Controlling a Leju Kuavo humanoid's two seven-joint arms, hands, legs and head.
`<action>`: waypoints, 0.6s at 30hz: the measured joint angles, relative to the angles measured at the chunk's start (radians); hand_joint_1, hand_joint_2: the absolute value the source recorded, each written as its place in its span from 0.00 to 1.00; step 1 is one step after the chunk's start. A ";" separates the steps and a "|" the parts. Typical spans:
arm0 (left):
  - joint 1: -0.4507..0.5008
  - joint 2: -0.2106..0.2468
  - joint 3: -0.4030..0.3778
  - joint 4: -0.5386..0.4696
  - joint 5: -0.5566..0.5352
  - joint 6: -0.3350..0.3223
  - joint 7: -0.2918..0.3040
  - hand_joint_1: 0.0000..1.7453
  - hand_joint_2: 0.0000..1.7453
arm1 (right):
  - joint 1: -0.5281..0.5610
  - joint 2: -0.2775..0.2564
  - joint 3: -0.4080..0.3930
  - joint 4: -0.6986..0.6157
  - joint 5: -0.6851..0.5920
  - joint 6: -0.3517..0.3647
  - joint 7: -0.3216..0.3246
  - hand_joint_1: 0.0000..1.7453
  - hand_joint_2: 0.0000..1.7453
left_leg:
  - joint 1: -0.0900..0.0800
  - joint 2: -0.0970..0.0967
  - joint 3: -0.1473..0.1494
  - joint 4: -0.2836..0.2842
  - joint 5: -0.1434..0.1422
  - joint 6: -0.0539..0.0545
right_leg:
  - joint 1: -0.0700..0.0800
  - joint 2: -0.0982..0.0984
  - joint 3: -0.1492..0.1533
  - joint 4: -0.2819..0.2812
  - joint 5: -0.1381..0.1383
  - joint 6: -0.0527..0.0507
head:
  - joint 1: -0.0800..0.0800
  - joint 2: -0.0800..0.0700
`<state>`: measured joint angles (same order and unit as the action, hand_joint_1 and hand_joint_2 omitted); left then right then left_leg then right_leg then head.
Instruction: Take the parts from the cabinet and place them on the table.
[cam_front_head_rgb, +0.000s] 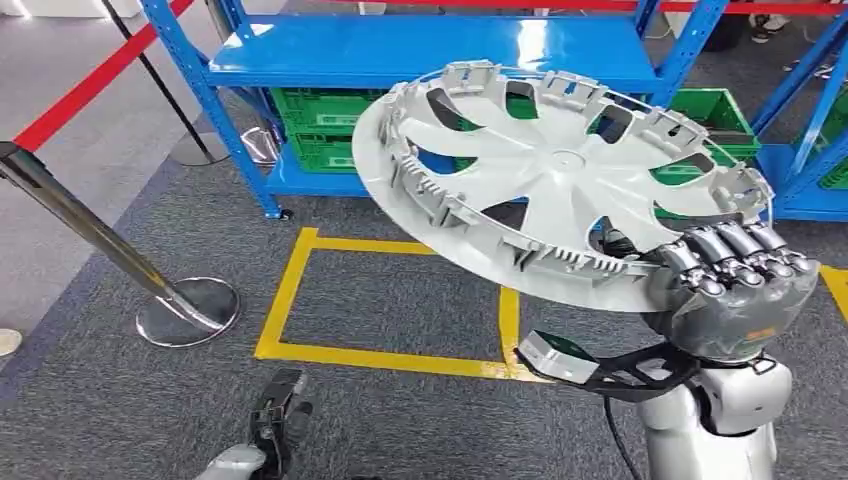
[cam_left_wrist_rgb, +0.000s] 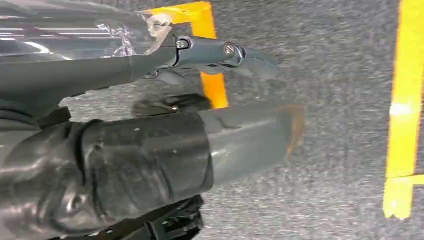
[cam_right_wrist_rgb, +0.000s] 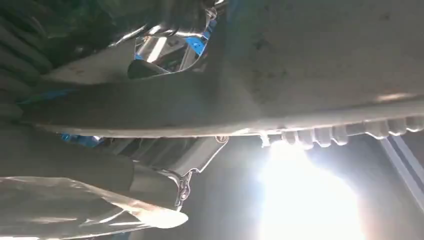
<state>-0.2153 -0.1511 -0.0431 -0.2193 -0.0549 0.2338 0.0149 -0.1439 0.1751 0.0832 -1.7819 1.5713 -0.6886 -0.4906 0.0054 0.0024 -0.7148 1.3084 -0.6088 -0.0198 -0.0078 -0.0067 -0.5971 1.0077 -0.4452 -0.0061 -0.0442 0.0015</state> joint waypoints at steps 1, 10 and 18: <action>0.000 0.000 0.000 0.000 0.000 -0.002 0.000 0.00 0.00 | 0.000 0.000 0.000 0.000 0.000 0.000 0.000 1.00 1.00 | 0.004 0.000 0.012 0.012 0.018 -0.004 | -0.002 0.000 -0.018 0.007 0.008 0.004 | 0.000 0.000; -0.003 0.000 -0.005 0.000 0.000 -0.004 0.001 0.00 0.00 | 0.001 0.000 -0.001 -0.001 0.000 0.000 -0.001 1.00 1.00 | 0.001 -0.005 0.194 -0.308 0.099 0.036 | -0.014 0.001 -0.090 0.007 0.090 0.056 | 0.000 0.000; 0.002 -0.002 -0.006 0.000 0.002 -0.012 0.003 0.00 0.00 | 0.003 0.000 -0.001 0.003 0.000 0.000 0.002 1.00 1.00 | -0.009 0.000 0.090 -0.306 0.187 0.058 | -0.011 0.004 -0.110 0.280 -0.047 0.054 | 0.005 0.000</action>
<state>-0.2135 -0.1526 -0.0492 -0.2193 -0.0534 0.2216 0.0175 -0.1410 0.1747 0.0820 -1.7788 1.5709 -0.6886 -0.4887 -0.0041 0.0029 -0.6250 1.0027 -0.4214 0.0382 -0.0188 -0.0029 -0.7076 1.2878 -0.4918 0.0476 -0.0389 0.0015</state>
